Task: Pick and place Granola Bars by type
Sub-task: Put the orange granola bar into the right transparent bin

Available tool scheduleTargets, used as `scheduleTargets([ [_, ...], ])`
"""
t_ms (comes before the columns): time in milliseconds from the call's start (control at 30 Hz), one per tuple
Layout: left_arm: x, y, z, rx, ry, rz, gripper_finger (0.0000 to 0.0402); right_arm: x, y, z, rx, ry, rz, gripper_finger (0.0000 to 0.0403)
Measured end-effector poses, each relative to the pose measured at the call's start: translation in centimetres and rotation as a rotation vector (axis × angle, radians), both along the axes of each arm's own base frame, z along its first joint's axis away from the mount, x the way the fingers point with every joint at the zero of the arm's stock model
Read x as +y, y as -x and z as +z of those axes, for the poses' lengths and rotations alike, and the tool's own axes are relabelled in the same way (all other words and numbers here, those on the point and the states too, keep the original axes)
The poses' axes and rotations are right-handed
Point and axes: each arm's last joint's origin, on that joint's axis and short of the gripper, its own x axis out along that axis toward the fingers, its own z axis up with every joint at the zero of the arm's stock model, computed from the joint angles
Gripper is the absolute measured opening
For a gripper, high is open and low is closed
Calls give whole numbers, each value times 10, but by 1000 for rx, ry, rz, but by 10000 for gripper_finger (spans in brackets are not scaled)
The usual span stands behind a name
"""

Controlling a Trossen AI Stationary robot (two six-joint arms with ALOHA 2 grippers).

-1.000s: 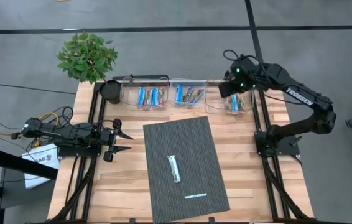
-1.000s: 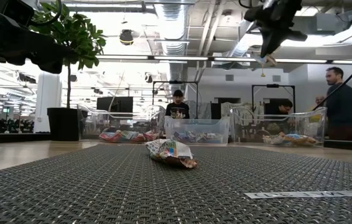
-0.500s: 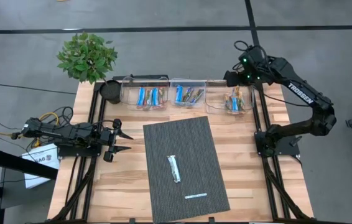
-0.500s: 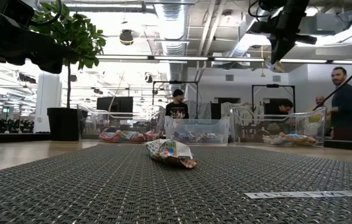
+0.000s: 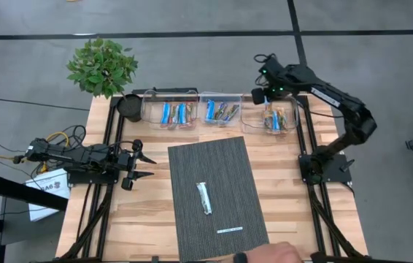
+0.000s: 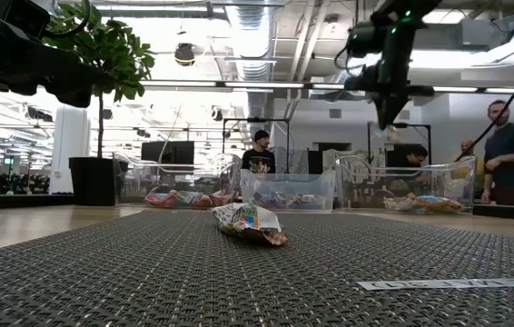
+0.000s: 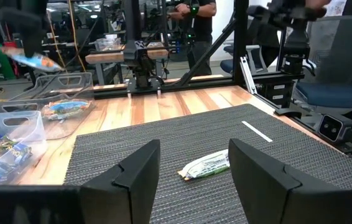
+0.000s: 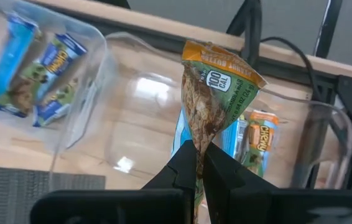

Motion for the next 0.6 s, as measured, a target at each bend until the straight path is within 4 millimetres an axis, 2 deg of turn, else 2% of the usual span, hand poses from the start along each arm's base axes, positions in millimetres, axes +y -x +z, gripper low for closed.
scheduleTargets([
  [300, 0, 0, 0, 0, 0, 0, 184, -14, -19, -35, 52, -84, 25, 4],
  [600, 0, 0, 0, 0, 0, 0, 184, -3, -22, -72, 27, -149, 25, 4],
])
